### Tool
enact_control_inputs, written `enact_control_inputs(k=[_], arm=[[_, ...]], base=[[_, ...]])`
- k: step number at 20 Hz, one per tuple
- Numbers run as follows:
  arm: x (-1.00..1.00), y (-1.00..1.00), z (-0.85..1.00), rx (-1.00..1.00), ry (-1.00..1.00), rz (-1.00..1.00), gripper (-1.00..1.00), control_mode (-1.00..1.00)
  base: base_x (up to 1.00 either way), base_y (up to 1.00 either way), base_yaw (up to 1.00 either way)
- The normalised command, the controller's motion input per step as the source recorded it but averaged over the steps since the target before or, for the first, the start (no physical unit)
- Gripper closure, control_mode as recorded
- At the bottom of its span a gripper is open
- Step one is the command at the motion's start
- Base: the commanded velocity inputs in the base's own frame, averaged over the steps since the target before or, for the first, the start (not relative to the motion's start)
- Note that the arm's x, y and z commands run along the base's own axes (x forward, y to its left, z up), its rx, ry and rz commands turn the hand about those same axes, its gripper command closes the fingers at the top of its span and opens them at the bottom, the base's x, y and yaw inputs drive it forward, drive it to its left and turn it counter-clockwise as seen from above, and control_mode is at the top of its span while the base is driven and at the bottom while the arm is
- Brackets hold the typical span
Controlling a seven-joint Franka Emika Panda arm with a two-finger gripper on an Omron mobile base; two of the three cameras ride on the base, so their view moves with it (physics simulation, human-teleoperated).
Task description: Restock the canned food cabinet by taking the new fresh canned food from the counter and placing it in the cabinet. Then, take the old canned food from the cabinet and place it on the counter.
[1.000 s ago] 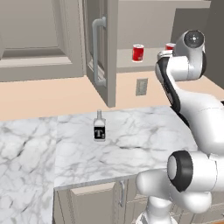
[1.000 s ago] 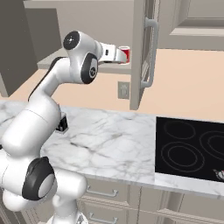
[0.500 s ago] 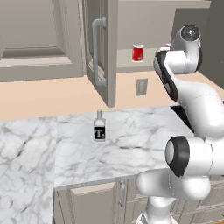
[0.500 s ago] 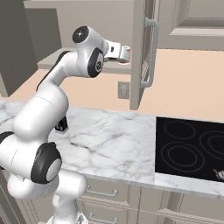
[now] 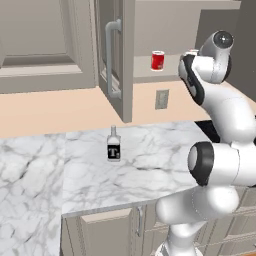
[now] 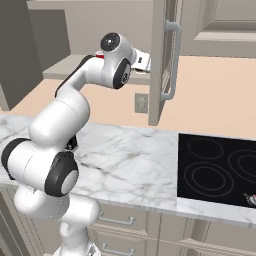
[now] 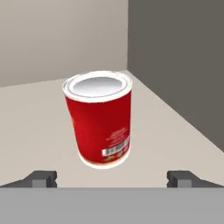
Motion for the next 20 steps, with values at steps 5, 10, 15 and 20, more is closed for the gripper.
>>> enact_control_inputs(k=[5, 10, 15, 20], arm=[[0.34, 0.00, 0.00, 0.03, 0.00, 0.00, -1.00, -1.00], [0.33, 0.00, 0.00, 0.00, 0.00, 0.00, -1.00, -1.00], [0.28, 0.00, -0.05, 0.00, 0.00, 0.00, -1.00, -1.00], [0.24, 0.00, -0.03, 0.00, 0.00, 0.00, 1.00, -1.00]], base=[[0.00, 0.00, 0.00], [0.00, 0.00, 0.00], [0.00, 0.00, 0.00], [0.00, 0.00, 0.00]])
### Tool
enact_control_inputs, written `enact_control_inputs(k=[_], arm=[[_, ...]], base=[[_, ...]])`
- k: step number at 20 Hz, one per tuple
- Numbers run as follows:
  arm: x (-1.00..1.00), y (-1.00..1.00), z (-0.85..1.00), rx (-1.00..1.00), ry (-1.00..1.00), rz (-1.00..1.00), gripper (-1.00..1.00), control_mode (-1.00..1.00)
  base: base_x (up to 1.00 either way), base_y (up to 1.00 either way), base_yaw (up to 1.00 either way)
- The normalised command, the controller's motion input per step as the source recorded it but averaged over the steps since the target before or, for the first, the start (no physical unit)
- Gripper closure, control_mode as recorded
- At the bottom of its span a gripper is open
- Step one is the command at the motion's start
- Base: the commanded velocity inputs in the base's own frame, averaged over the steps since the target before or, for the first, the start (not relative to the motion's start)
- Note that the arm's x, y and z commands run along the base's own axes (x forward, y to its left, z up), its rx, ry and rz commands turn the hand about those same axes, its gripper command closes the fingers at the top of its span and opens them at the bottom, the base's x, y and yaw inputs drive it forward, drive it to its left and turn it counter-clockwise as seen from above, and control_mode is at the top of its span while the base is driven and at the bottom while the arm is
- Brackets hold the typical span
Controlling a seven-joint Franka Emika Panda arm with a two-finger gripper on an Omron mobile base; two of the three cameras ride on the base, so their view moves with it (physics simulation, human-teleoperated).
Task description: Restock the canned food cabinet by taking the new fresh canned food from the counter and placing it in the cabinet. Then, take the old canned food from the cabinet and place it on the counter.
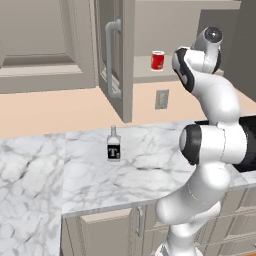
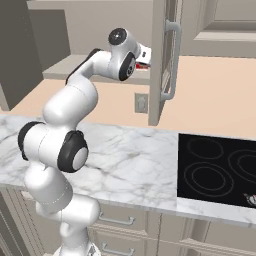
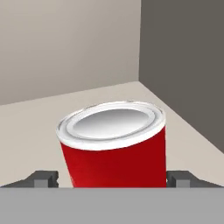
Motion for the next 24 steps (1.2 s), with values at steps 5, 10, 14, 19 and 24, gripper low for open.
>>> enact_control_inputs(k=[5, 10, 14, 19, 24], arm=[[0.02, -0.01, 0.00, 0.00, -0.01, 0.00, 1.00, -1.00], [-0.16, 0.00, 0.00, 0.00, -0.01, 0.00, 1.00, -1.00], [-0.98, 0.00, 0.00, 0.00, -0.20, 0.08, 1.00, -1.00], [-1.00, 0.00, 0.30, 0.00, -0.31, 0.12, 1.00, -1.00], [-1.00, 0.01, 0.47, -0.03, -0.17, 0.13, 1.00, -1.00]], base=[[0.00, 0.00, 0.00], [0.00, 0.00, 0.00], [0.00, 0.00, 0.00], [0.00, 0.00, 0.00], [0.00, 0.00, 0.00]])
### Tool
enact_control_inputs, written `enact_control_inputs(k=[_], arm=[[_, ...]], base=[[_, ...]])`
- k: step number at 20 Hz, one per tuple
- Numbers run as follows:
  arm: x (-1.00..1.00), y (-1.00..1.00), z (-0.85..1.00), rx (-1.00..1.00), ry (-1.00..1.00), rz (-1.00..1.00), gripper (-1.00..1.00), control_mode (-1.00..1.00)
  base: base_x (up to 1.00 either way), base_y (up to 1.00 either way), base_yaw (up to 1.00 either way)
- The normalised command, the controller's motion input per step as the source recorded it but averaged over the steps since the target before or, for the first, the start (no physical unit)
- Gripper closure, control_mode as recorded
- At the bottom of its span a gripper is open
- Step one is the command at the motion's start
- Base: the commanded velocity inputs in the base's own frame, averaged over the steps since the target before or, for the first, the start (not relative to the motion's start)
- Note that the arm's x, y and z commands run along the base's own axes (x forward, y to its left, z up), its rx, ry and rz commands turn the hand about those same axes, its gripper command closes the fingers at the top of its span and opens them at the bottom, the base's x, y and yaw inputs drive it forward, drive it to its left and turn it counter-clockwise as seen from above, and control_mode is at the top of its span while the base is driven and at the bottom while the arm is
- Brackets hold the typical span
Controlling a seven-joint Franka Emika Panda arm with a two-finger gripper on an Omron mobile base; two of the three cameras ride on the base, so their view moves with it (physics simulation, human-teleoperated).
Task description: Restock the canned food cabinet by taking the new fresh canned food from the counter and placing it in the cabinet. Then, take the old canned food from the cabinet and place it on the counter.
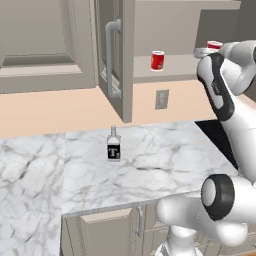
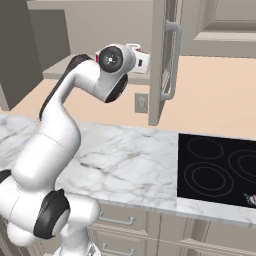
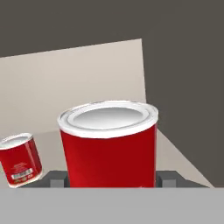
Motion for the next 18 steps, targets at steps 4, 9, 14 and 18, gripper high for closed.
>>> enact_control_inputs(k=[4, 9, 14, 18], arm=[[-1.00, 0.28, -0.12, -0.14, -0.01, 0.17, 1.00, -1.00], [-1.00, 0.60, -0.78, -0.24, 0.13, 0.23, 1.00, -1.00], [-0.99, 0.62, -1.00, -0.30, 0.43, 0.34, 1.00, -1.00], [0.04, 0.53, -1.00, -0.09, 0.55, 0.22, 1.00, -1.00]], base=[[0.00, 0.00, 0.00], [0.00, 0.00, 0.00], [0.00, 0.00, 0.00], [0.00, 0.00, 0.00]])
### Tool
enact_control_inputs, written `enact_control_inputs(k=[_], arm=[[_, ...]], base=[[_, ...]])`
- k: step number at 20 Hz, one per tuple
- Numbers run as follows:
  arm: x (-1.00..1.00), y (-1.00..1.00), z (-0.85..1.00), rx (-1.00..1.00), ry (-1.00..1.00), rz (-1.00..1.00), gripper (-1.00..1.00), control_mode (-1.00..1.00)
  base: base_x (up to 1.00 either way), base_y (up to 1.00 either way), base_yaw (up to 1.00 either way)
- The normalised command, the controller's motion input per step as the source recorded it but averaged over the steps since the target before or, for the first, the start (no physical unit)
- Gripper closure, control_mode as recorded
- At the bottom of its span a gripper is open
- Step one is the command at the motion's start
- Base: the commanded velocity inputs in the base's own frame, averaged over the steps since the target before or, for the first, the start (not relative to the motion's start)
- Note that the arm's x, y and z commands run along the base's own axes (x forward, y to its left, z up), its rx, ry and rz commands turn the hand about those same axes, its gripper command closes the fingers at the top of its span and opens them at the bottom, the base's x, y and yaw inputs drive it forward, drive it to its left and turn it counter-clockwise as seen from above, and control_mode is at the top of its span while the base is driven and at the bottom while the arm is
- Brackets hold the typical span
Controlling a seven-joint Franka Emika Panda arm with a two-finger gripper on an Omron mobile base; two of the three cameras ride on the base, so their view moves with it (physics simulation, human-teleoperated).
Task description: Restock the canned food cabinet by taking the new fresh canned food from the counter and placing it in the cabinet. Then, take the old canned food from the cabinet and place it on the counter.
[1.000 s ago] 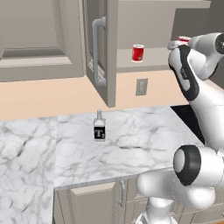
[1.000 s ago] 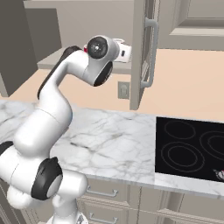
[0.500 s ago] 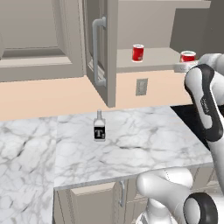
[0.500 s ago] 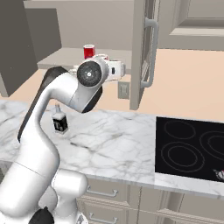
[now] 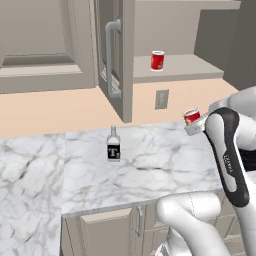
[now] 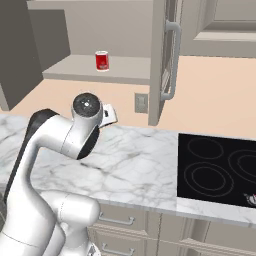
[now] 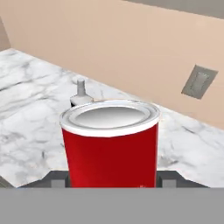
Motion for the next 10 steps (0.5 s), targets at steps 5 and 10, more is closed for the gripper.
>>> enact_control_inputs(k=[5, 10], arm=[[0.66, 0.70, -1.00, -0.08, 0.50, 0.15, 1.00, -1.00], [0.89, 0.12, -1.00, 0.04, 0.14, 0.14, 1.00, -1.00]], base=[[0.00, 0.00, 0.00], [0.00, 0.00, 0.00]])
